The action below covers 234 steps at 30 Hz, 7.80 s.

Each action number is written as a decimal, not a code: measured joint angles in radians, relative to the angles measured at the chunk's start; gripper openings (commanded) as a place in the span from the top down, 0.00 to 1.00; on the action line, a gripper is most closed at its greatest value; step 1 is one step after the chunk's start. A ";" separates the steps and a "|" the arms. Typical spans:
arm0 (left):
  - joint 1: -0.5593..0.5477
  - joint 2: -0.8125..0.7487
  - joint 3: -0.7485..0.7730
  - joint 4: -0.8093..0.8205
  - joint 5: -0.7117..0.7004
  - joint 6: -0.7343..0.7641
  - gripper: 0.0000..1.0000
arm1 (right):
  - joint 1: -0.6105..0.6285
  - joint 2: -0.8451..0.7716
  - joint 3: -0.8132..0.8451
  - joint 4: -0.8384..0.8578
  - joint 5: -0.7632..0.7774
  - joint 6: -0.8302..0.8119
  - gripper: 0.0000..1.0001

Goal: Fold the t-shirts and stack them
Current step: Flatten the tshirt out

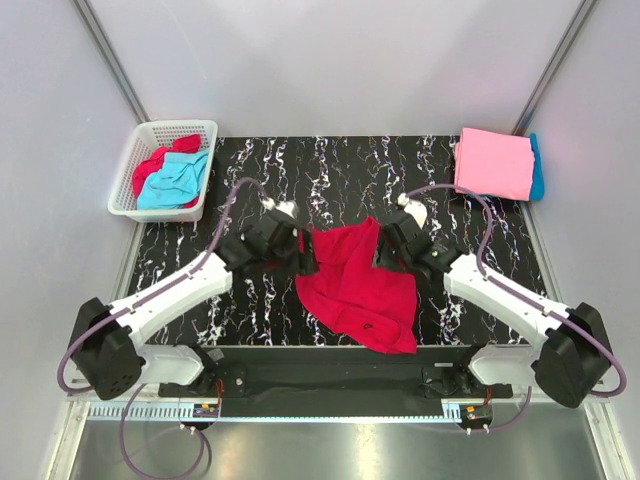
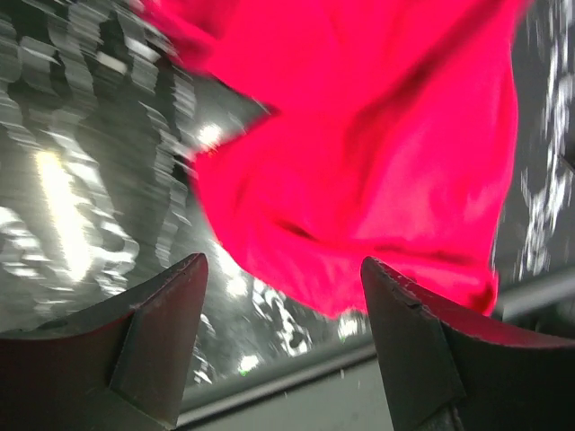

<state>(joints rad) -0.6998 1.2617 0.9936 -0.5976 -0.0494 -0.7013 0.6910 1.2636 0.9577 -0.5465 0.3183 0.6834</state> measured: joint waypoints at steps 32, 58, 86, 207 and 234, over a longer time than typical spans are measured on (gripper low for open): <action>0.037 -0.011 -0.247 0.061 -0.089 -0.204 0.39 | 0.434 0.214 -0.158 0.222 -0.199 0.002 0.49; 0.162 -0.114 -0.315 0.069 0.006 -0.134 0.39 | 0.468 0.001 0.051 -0.125 0.191 0.049 1.00; 0.162 -0.063 -0.308 0.100 0.092 -0.114 0.38 | 0.388 -0.055 0.073 -0.583 0.565 0.418 0.75; 0.098 0.422 0.101 0.236 0.111 -0.080 0.40 | 0.299 -0.350 0.325 -0.406 1.027 -0.110 1.00; -0.056 0.388 0.011 0.075 -0.122 -0.083 0.33 | 0.297 -0.370 0.425 -0.379 1.132 -0.284 1.00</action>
<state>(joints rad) -0.7563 1.6497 1.0042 -0.5224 -0.1711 -0.7841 0.9878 0.8936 1.3823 -0.9253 1.4502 0.3992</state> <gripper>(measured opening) 0.667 0.010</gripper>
